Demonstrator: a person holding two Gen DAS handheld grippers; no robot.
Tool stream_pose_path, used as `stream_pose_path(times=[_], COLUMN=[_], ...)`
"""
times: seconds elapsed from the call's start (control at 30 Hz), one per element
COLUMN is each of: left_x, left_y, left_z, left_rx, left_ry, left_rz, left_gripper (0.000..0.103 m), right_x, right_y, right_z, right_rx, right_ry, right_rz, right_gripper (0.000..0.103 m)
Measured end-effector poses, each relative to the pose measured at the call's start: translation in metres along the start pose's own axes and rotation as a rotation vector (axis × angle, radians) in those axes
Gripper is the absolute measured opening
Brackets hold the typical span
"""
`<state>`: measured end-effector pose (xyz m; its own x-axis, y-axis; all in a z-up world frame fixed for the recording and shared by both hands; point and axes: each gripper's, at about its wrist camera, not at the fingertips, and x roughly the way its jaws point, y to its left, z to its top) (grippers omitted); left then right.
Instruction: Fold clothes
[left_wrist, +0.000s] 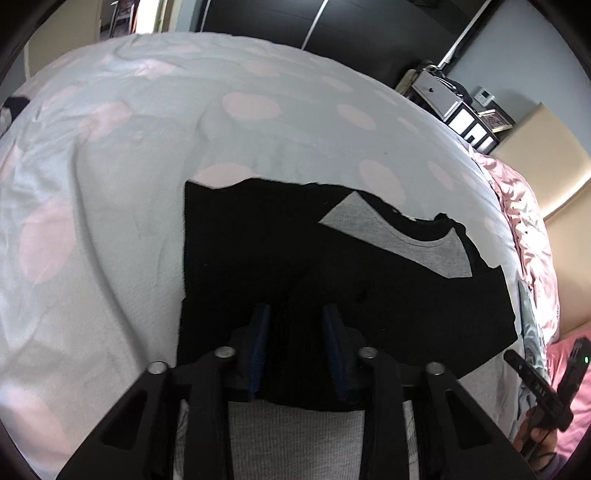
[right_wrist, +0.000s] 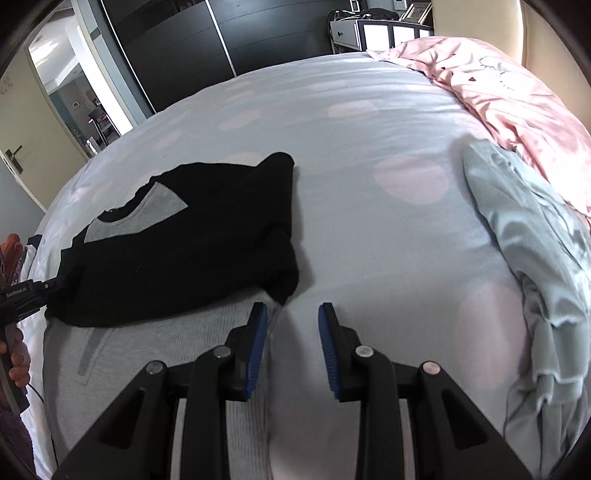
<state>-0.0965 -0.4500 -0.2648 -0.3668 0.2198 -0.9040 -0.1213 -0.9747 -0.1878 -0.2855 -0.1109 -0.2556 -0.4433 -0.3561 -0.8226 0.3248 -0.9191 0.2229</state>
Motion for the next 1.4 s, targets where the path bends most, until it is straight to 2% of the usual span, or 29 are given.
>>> stream_pose_path(times=[0.03,0.07,0.2,0.3,0.4,0.47,0.57,0.7,0.77,0.8,0.9,0.93,1.0,1.1,1.13,1.17,1.23,1.3,1.4], left_x=[-0.002,-0.006,-0.033,-0.05,-0.039,-0.023,-0.013,-0.019,-0.022,-0.023,-0.015,-0.009,-0.002,-0.008,-0.013,-0.018,-0.033,-0.043,-0.049], left_y=[-0.003,-0.004,-0.003,0.009,0.03,0.041,0.038,0.037,0.04,0.041,0.036,0.035,0.035,0.039,0.04,0.042,0.043,0.043,0.043], left_z=[0.001,0.003,0.013,0.02,0.017,0.009,0.001,0.004,0.005,0.005,0.005,0.003,0.002,0.001,0.0,-0.001,-0.007,-0.013,-0.026], left_rx=[0.01,0.009,-0.015,-0.037,-0.087,-0.117,-0.083,-0.064,-0.074,-0.079,-0.047,-0.04,-0.036,-0.05,-0.062,-0.071,-0.08,-0.079,-0.085], left_ry=[-0.006,-0.024,-0.128,-0.19,-0.15,-0.085,-0.059,-0.082,-0.086,-0.087,-0.058,-0.041,-0.023,-0.018,-0.019,-0.026,-0.044,-0.036,0.046], left_rz=[-0.006,-0.012,-0.054,-0.02,0.053,0.077,0.108,0.074,0.06,0.051,0.114,0.136,0.142,0.126,0.119,0.121,0.118,0.096,0.059], left_gripper=[0.013,0.004,0.004,0.004,0.004,0.004,0.004,0.004,0.004,0.004,0.005,0.005,0.005,0.009,0.021,0.038,0.049,0.049,0.049], right_x=[0.003,0.005,0.01,0.011,0.012,0.013,0.013,0.012,0.008,0.005,0.005,0.008,0.012,0.01,0.007,0.004,-0.002,-0.01,-0.019], right_y=[-0.002,-0.003,-0.003,0.0,-0.002,-0.002,-0.001,-0.002,-0.008,-0.013,-0.022,-0.022,-0.027,-0.035,-0.035,-0.036,-0.035,-0.033,-0.036], right_z=[0.003,0.004,0.005,0.005,0.005,0.005,0.005,0.006,0.006,0.007,0.007,0.005,0.001,0.001,0.0,-0.002,-0.009,-0.016,-0.028], right_rx=[0.012,0.022,0.025,0.012,0.028,0.028,0.022,0.031,0.07,0.107,0.176,0.173,0.19,0.227,0.228,0.227,0.219,0.205,0.231], right_ry=[-0.004,-0.01,-0.027,-0.031,-0.024,-0.023,-0.026,-0.048,-0.071,-0.075,-0.039,-0.022,-0.008,0.002,0.001,0.002,0.01,0.023,0.065], right_rz=[0.007,0.024,0.09,0.086,0.083,0.082,0.08,0.076,0.071,0.072,0.101,0.086,0.079,0.109,0.111,0.112,0.109,0.101,0.132], right_gripper=[0.028,0.028,0.027,0.024,0.024,0.024,0.024,0.024,0.01,0.01,0.01,0.01,0.009,0.01,0.011,0.015,0.015,0.015,0.017])
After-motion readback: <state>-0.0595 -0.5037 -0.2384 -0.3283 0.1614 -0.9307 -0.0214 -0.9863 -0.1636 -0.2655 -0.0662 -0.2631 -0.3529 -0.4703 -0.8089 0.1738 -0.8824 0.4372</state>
